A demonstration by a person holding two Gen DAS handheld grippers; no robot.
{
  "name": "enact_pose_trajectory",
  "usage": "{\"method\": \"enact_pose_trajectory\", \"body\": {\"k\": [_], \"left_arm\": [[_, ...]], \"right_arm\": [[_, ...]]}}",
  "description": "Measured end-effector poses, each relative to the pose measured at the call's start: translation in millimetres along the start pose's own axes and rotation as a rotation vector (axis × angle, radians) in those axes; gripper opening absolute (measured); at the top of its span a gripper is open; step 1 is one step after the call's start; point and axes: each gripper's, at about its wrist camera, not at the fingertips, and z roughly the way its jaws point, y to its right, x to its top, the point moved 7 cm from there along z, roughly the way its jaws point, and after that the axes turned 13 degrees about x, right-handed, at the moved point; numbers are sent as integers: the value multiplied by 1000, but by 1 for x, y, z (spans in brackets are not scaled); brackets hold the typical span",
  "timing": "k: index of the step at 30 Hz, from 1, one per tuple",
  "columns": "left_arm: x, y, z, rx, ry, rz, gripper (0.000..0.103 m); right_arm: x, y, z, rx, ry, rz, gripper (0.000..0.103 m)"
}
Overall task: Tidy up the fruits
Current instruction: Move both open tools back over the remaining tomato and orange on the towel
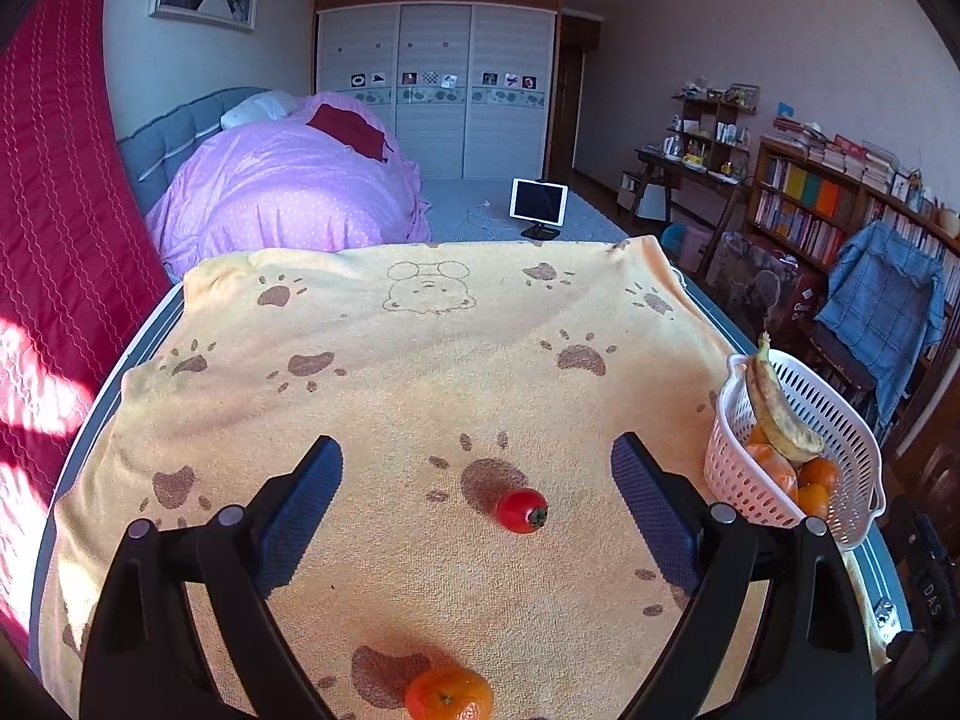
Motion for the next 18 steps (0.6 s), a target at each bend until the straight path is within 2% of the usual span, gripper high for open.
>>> {"method": "enact_pose_trajectory", "body": {"k": [9, 18], "left_arm": [[-11, -11, -9, 21, 33, 22, 90], [-23, -16, -9, 1, 22, 18, 90]], "right_arm": [[5, -5, -4, -4, -2, -4, 82], [7, -31, -7, 48, -8, -33, 82]]}}
